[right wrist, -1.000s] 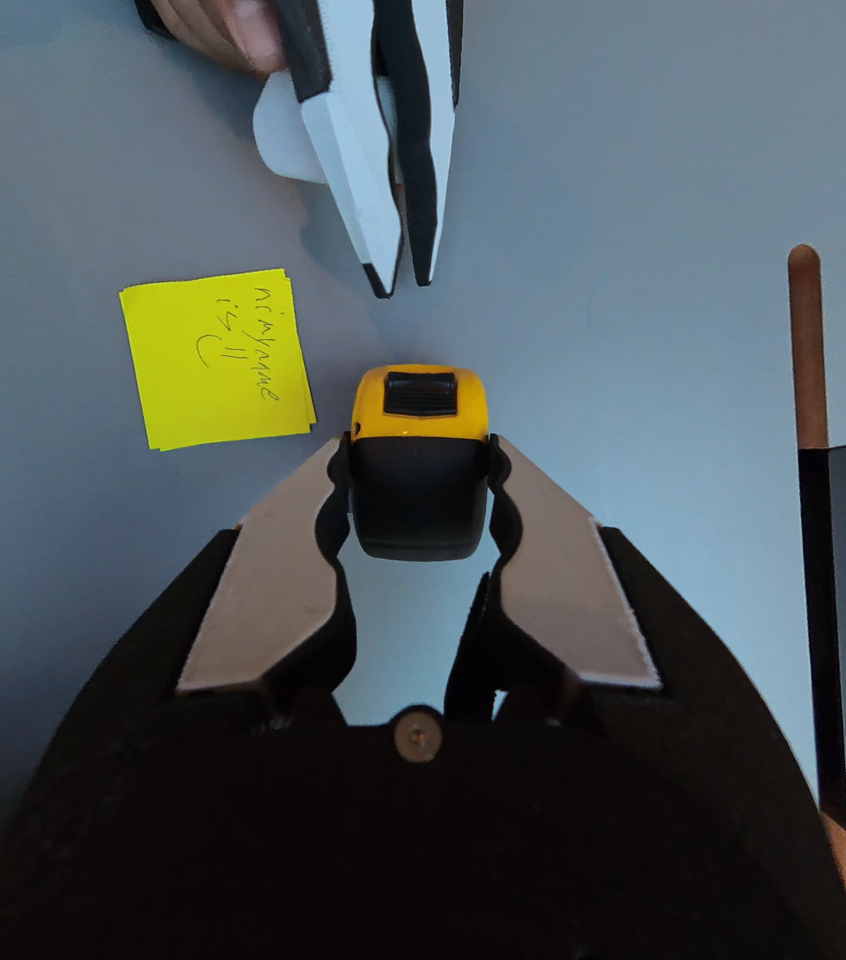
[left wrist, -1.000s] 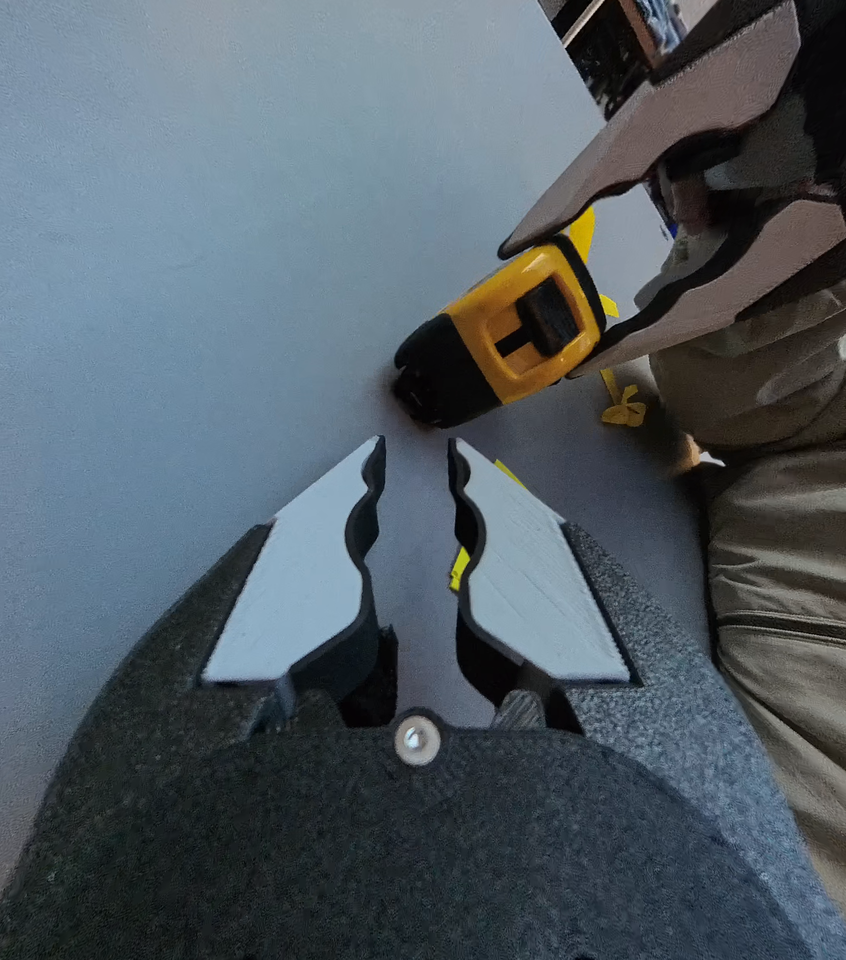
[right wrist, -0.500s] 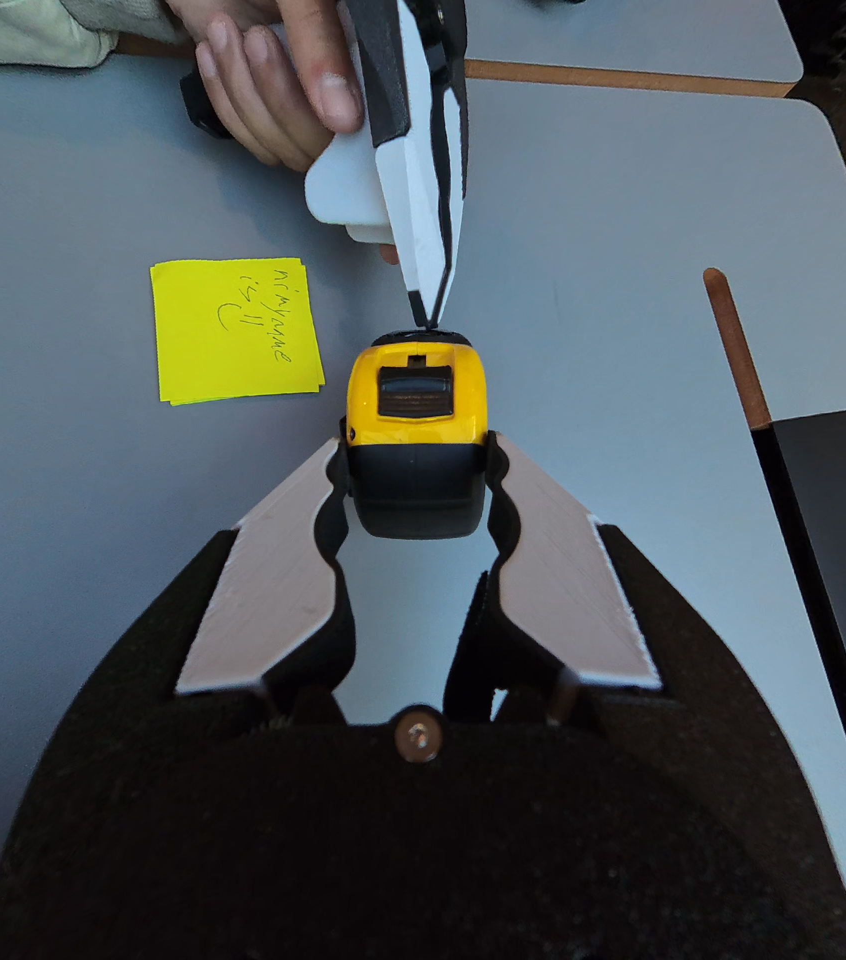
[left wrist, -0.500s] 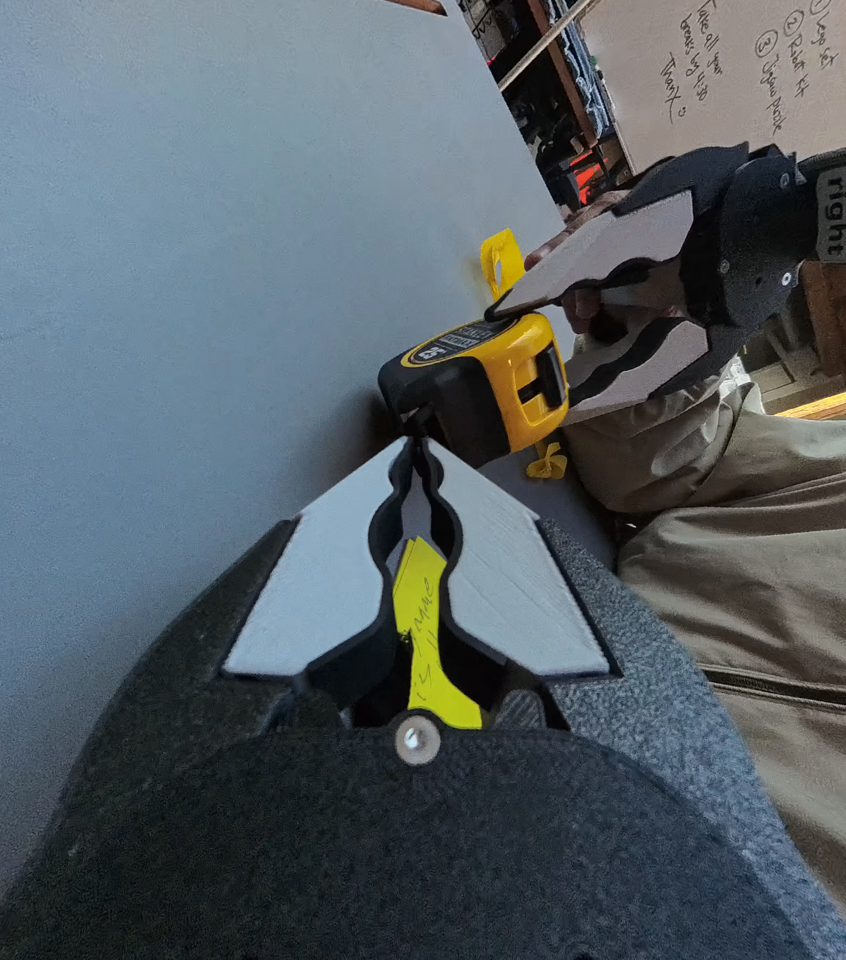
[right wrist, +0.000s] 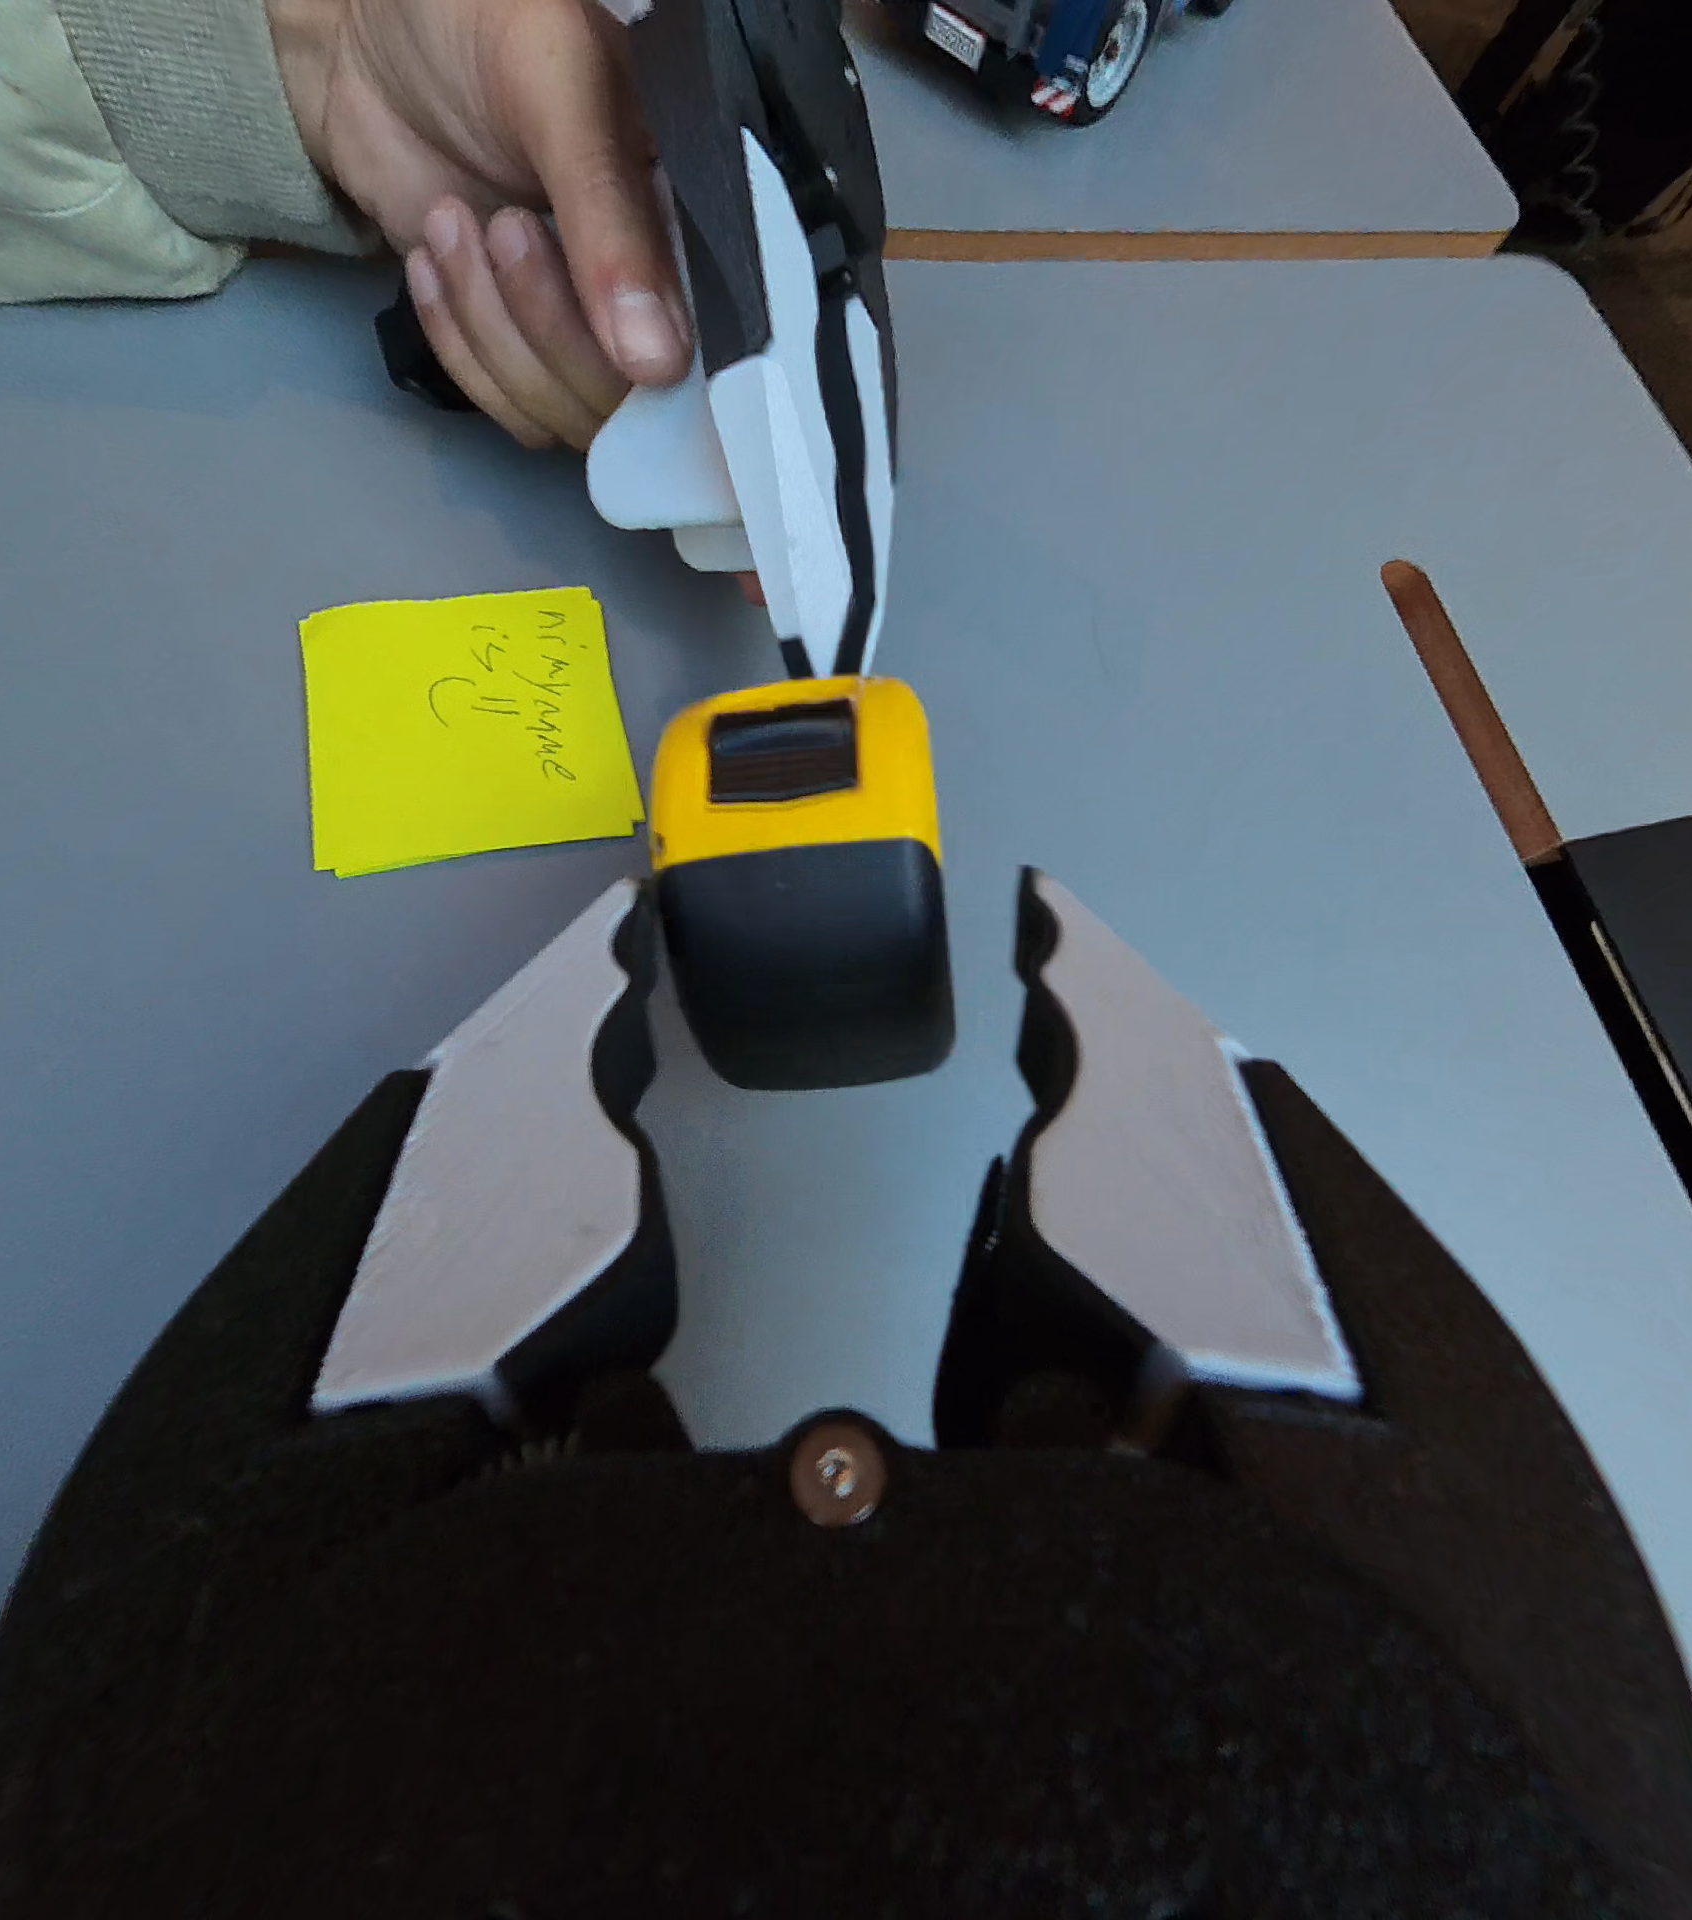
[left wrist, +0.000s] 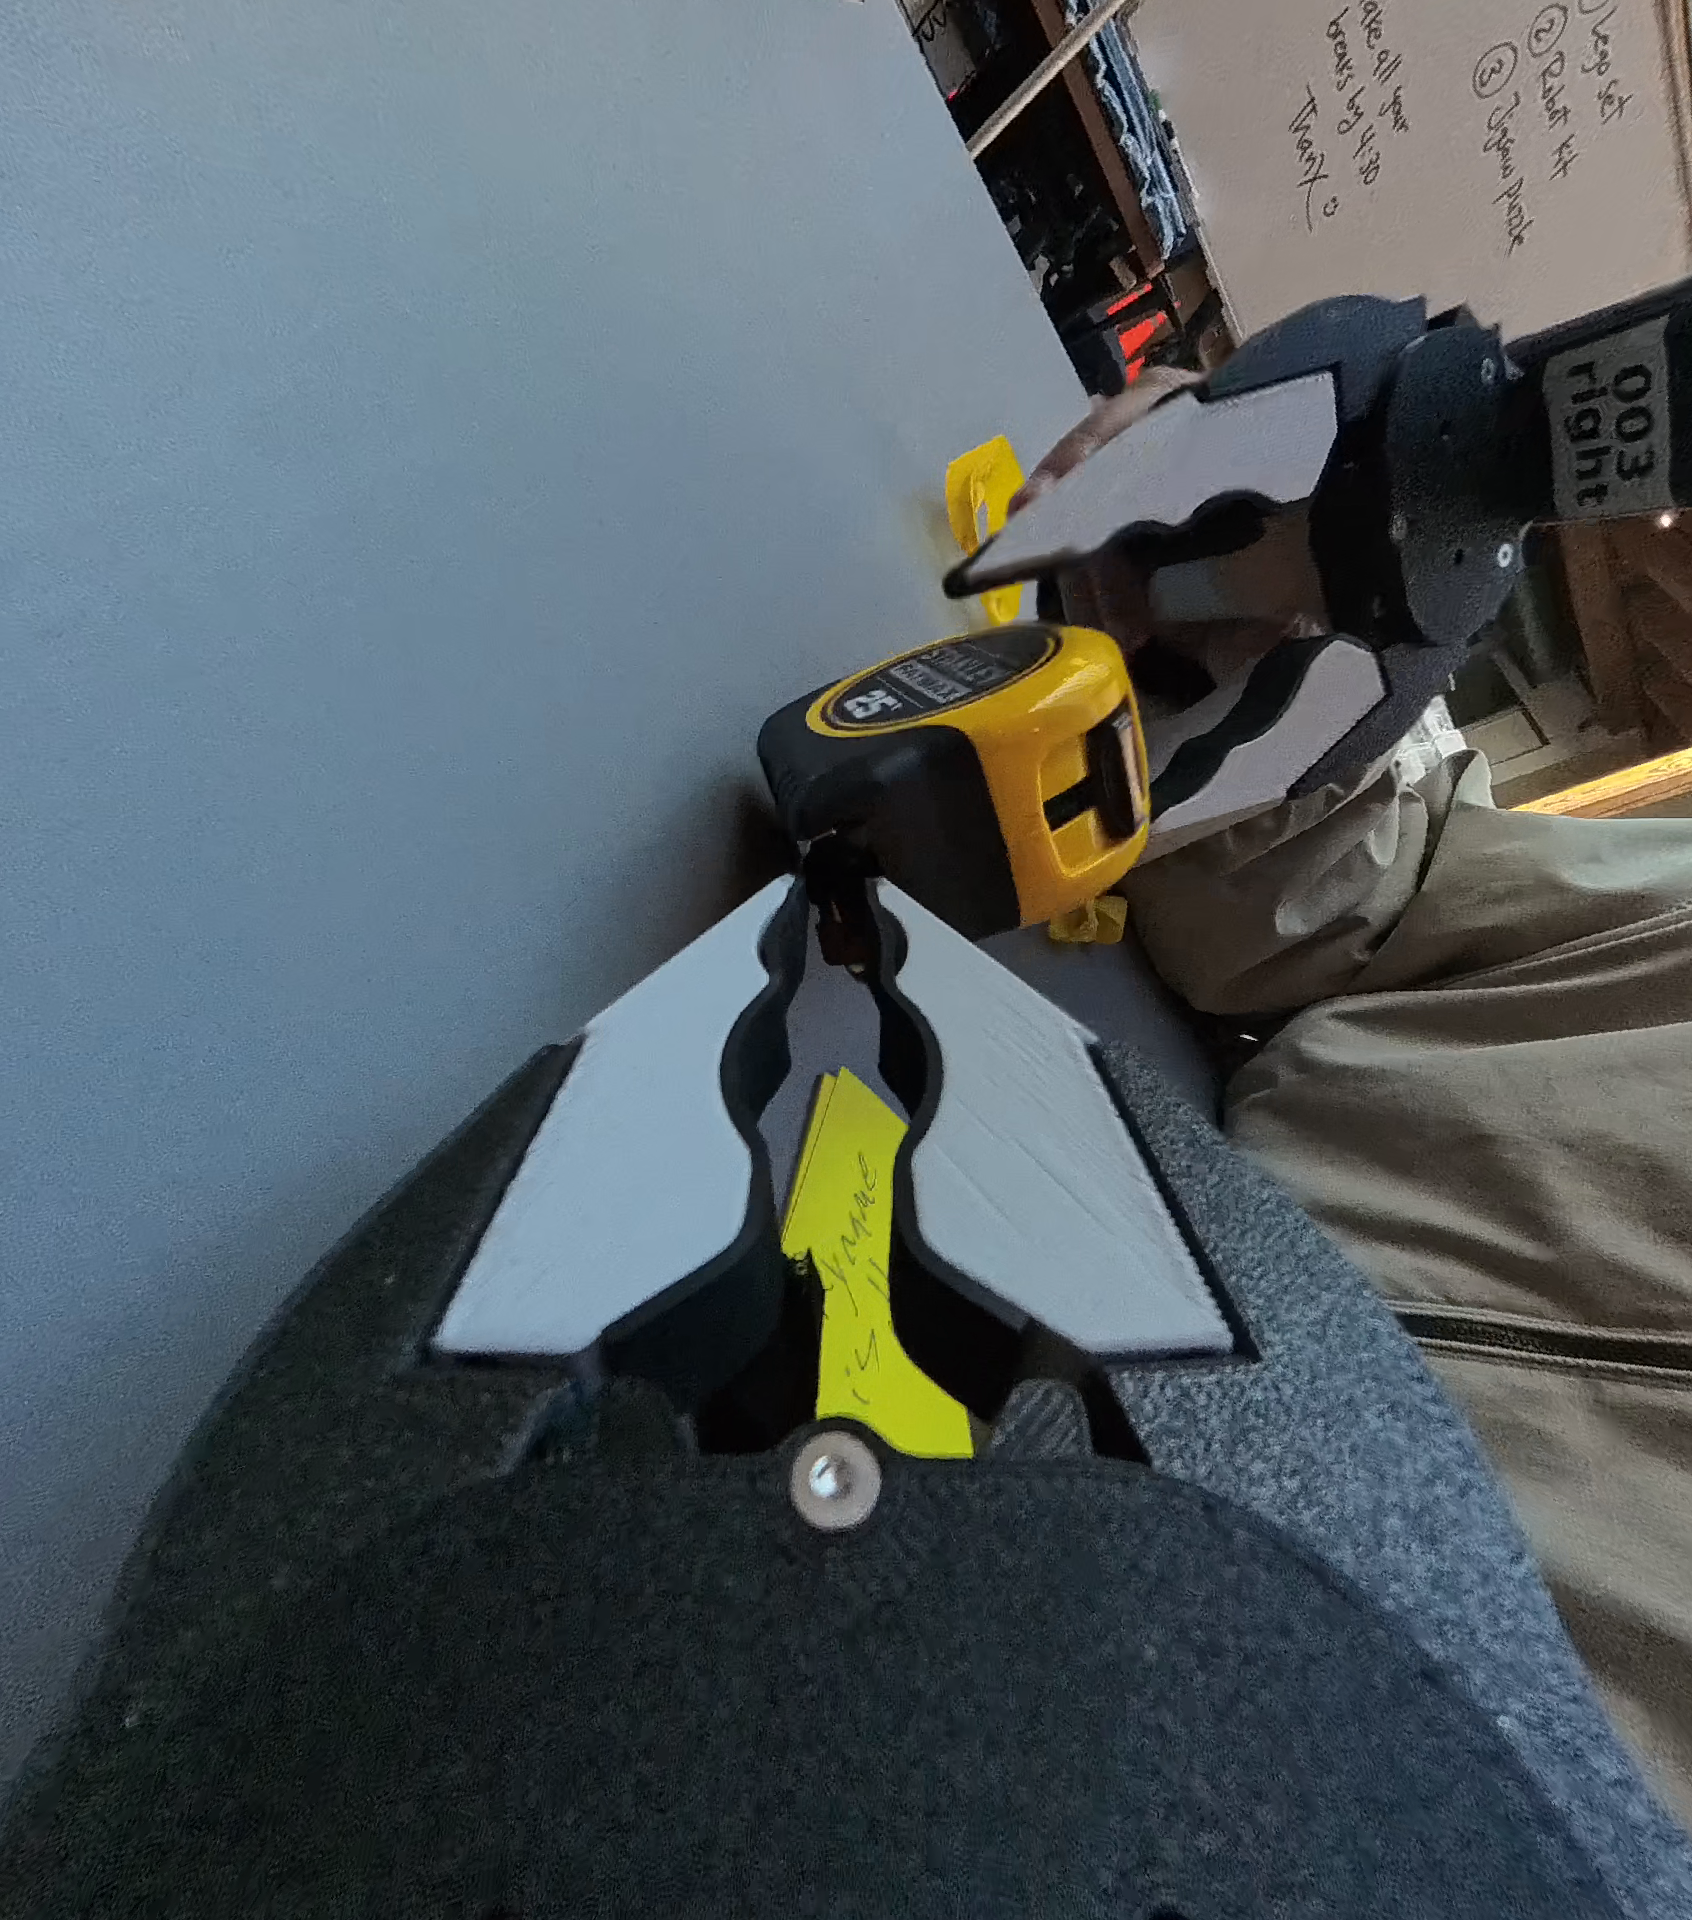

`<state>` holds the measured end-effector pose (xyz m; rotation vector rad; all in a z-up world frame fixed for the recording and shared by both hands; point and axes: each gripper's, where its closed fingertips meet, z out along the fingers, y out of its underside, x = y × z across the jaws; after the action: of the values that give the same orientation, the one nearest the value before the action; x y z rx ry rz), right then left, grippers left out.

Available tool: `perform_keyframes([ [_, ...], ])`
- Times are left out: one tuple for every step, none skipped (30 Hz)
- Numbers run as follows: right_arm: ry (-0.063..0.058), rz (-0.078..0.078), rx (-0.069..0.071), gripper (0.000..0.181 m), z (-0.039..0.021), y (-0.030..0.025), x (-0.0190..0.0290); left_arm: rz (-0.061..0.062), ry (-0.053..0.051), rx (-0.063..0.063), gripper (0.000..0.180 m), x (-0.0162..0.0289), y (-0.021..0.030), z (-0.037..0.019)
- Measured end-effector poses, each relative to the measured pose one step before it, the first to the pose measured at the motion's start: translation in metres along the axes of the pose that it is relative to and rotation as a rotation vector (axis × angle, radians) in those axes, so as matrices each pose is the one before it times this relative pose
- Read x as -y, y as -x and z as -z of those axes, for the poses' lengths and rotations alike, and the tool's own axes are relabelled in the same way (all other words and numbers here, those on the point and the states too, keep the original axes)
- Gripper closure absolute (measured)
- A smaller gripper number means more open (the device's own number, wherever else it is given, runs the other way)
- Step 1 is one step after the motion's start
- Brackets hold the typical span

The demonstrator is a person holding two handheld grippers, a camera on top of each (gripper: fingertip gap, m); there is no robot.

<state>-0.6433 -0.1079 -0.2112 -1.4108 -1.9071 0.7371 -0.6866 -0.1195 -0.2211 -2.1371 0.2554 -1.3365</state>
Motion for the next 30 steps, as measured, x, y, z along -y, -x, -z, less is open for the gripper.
perform_keyframes([
  [0.0291, -0.0243, -0.0107, 0.096, -0.00530, -0.00272, -0.00696, -0.0034, 0.0008, 0.0021, 0.171, -0.00116, 0.00030, 0.00048],
  [0.0126, -0.0181, 0.0178, 0.085, -0.00600, 0.00254, -0.00342, -0.0005, -0.0044, 0.0038, 0.171, -0.00057, 0.00031, 0.00003],
  [0.0017, -0.0116, 0.0479, 0.086, -0.00580, 0.00828, 0.00029, 0.0017, -0.0081, 0.0077, 0.172, 0.00024, 0.00085, -0.00046],
  [0.0043, 0.0057, 0.0233, 0.085, -0.00629, 0.00588, 0.00065, 0.0070, -0.0073, 0.0091, 0.171, 0.00082, 0.00118, -0.00046],
  [0.0069, 0.0162, 0.0079, 0.085, -0.00619, 0.00499, 0.00084, 0.0143, -0.0060, 0.0043, 0.171, 0.00098, 0.00066, -0.00071],
  [0.0171, 0.0157, 0.0062, 0.086, -0.00616, 0.00535, -0.00014, 0.0156, -0.0042, 0.0029, 0.172, 0.00069, 0.00060, -0.00024],
  [0.0156, 0.0176, -0.0108, 0.087, -0.00540, 0.00338, 0.00039, 0.0139, -0.0042, 0.0057, 0.172, 0.00086, 0.00119, -0.00032],
  [0.0037, 0.0013, -0.0362, 0.088, -0.00205, -0.00028, 0.00155, 0.0034, -0.0010, 0.0135, 0.172, 0.00035, 0.00228, 0.00047],
  [0.0007, -0.0079, -0.0241, 0.089, 0.00019, 0.00020, -0.00005, -0.0030, 0.0008, 0.0036, 0.172, -0.00057, 0.00060, 0.00024],
  [-0.0120, 0.0018, -0.0214, 0.090, 0.00169, -0.00006, -0.00016, 0.0036, -0.0027, -0.0049, 0.172, -0.00008, -0.00084, 0.00021],
  [-0.0178, -0.0026, -0.0157, 0.093, 0.00322, -0.00060, -0.00008, 0.0047, -0.0034, 0.0000, 0.172, 0.00012, 0.00025, -0.00014],
  [-0.0286, -0.0237, -0.0061, 0.099, 0.00439, -0.00281, 0.00195, 0.0064, 0.0010, 0.0109, 0.172, -0.00052, 0.00160, 0.00009],
  [-0.0428, -0.0226, -0.0092, 0.113, 0.00747, -0.00448, 0.00443, 0.0127, 0.0043, 0.0134, 0.171, -0.00122, 0.00295, 0.00045],
  [-0.0386, -0.0166, -0.0564, 0.121, 0.00845, -0.01184, 0.00426, 0.0264, -0.0047, 0.0018, 0.171, 0.00042, 0.00247, -0.00040],
  [0.0000, -0.0011, -0.0376, 0.117, 0.00535, -0.00822, -0.00096, 0.0231, -0.0136, -0.0083, 0.171, 0.00097, 0.00053, -0.00041],
  [0.0376, 0.0048, 0.0168, 0.105, 0.00003, 0.00127, -0.00606, 0.0056, -0.0071, -0.0063, 0.171, 0.00103, 0.00031, -0.00062],
  [0.0391, 0.0106, 0.0223, 0.093, -0.00273, 0.00414, -0.00526, -0.0022, 0.0037, -0.0001, 0.171, 0.00049, 0.00009, -0.00015],
  [0.0232, 0.0285, -0.0026, 0.089, -0.00325, 0.00175, -0.00240, -0.0105, 0.0050, 0.0095, 0.171, 0.00003, 0.00083, -0.00009],
  [0.0205, 0.0480, -0.0176, 0.093, -0.00118, -0.00182, -0.00163, -0.0026, 0.0031, 0.0064, 0.171, 0.00007, 0.00073, -0.00045],
  [0.0239, 0.0448, -0.0156, 0.101, -0.00497, -0.00195, -0.00073, 0.0168, -0.0027, -0.0084, 0.171, 0.00034, -0.00098, -0.00016],
  [0.0180, 0.0248, -0.0233, 0.108, -0.00681, -0.00385, -0.00012, 0.0141, -0.0050, -0.0117, 0.171, 0.00011, -0.00130, 0.00014],
  [0.0064, 0.0223, -0.0117, 0.110, -0.00584, -0.00311, -0.00003, -0.0026, 0.0008, 0.0046, 0.171, -0.00056, 0.00055, 0.00036],
  [-0.0154, 0.0013, 0.0237, 0.111, -0.00258, 0.00027, 0.00331, -0.0136, 0.0046, 0.0214, 0.171, -0.00080, 0.00277, 0.00077],
  [0.0153, -0.0050, 0.0343, 0.111, -0.00137, 0.00010, 0.00029, -0.0081, 0.0037, 0.0098, 0.171, -0.00089, 0.00159, 0.00086],
  [0.0315, -0.0039, 0.0369, 0.112, -0.00015, 0.00042, -0.00161, 0.0038, -0.0004, -0.0064, 0.171, -0.00105, -0.00047, 0.00195],
  [0.0263, -0.0045, 0.0318, 0.112, 0.00043, 0.00137, -0.00139, 0.0036, -0.0014, -0.0117, 0.171, -0.00123, -0.00164, 0.00362],
  [0.0107, 0.0082, 0.0215, 0.112, 0.00095, 0.00162, 0.00061, -0.0021, 0.0012, -0.0103, 0.171, -0.00189, -0.00216, 0.00493],
  [0.0128, 0.0074, 0.0201, 0.113, 0.00139, 0.00246, 0.00104, -0.0048, -0.0003, -0.0076, 0.171, -0.00230, -0.00170, 0.00562],
  [0.0184, -0.0033, 0.0302, 0.113, 0.00226, 0.00334, -0.00004, -0.0039, -0.0009, -0.0098, 0.171, -0.00292, -0.00171, 0.00614],
  [0.0203, -0.0046, 0.0307, 0.113, 0.00190, 0.00354, -0.00091, 0.0015, -0.0025, -0.0053, 0.170, -0.00295, -0.00101, 0.00616],
])
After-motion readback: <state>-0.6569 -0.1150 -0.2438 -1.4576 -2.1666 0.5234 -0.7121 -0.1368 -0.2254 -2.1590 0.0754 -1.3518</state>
